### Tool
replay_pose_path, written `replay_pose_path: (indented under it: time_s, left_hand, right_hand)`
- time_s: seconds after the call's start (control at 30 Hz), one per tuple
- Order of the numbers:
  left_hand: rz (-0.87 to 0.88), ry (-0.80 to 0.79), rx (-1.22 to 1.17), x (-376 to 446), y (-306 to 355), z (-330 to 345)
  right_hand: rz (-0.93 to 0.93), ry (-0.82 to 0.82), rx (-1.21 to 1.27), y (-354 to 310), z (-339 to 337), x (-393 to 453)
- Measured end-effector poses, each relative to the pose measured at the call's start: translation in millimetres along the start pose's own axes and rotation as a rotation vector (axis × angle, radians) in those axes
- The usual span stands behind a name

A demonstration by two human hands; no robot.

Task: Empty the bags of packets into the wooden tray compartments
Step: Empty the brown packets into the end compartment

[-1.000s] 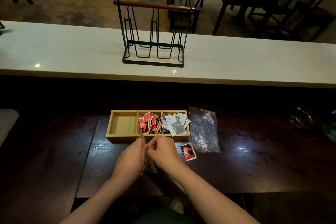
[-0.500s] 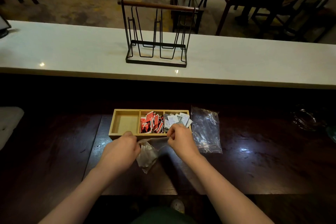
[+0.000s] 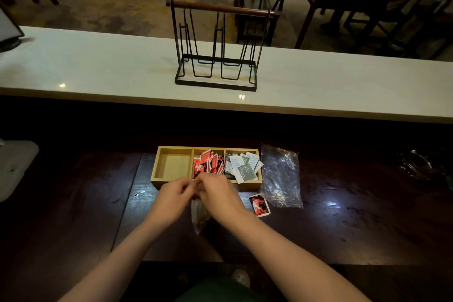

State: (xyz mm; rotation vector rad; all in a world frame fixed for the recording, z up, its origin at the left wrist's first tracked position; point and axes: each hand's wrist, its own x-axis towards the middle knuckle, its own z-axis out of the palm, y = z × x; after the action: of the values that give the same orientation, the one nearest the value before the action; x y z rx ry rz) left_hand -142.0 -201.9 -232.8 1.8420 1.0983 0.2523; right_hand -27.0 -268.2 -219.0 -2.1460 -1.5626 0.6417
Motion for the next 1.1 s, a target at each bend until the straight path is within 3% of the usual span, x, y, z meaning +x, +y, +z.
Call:
replay_pose_path:
  time_s: [0.07, 0.17, 0.27, 0.33, 0.43, 0.6, 0.77, 0.9, 1.1]
  left_hand:
    - [-0.101, 0.079, -0.264, 2, -12, -4]
    - [-0.365, 0.145, -0.436, 5, -40, -5]
    - [-0.647, -0.084, -0.782, 3, -64, 3]
    - [-0.647, -0.164, -0.933, 4, -67, 4]
    - [-0.553, -0.006, -0.998, 15, -56, -8]
    - [-0.423, 0.408, -0.656, 41, -63, -56]
    - [-0.197, 0.628, 0.139, 53, -62, -109]
    - [-0.107, 0.761, 0.269, 54, -40, -135]
    - [0.009, 0.834, 0.322, 56, -7, -148]
  right_hand:
    - [0.005, 0.005, 0.022, -4, -5, 6]
    - [-0.029, 0.012, 0.131, -15, -16, 15]
    - [-0.088, 0.041, 0.28, -35, -33, 28]
    - [-0.123, 0.067, 0.361, -48, -47, 39]
    - [-0.125, 0.074, 0.421, -55, -65, 60]
    - [-0.057, 0.055, 0.348, -39, -72, 98]
    - [0.044, -0.014, 0.367, -26, -55, 116]
    - [0.152, -0.053, 0.61, -21, -42, 118]
    - [0.212, -0.083, 0.8, -13, -28, 123]
